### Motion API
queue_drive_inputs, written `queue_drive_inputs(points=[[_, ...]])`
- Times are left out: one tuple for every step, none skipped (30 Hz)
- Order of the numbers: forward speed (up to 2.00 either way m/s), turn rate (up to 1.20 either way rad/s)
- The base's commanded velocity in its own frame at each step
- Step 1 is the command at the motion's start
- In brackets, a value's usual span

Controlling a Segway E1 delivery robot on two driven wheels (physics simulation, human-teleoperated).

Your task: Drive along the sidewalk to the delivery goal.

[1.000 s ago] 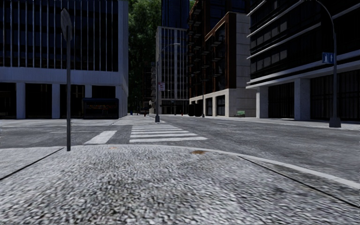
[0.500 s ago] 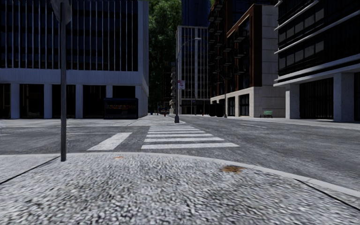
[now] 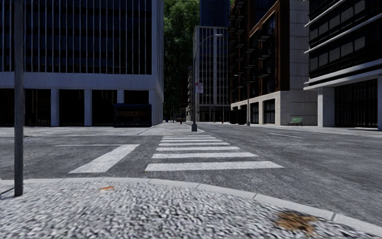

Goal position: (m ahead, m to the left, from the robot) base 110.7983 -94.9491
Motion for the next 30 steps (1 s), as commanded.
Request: queue_drive_inputs(points=[[2.0, 0.0], [2.0, 0.0], [2.0, 0.0], [2.0, 0.0], [2.0, 0.0], [2.0, 0.0], [2.0, 0.0], [2.0, 0.0], [2.0, 0.0], [2.0, 0.0], [2.0, 0.0], [2.0, 0.0], [2.0, 0.05], [2.0, 0.09], [2.0, 0.09], [2.0, 0.12], [2.0, 0.16], [1.93, 0.19], [1.87, 0.21], [1.86, 0.22], [1.86, 0.22], [1.86, 0.25], [1.86, 0.27], [1.83, 0.28], [1.76, 0.28], [1.65, 0.28], [1.58, 0.28], [1.58, 0.28], [1.55, 0.28], [1.53, 0.28]])
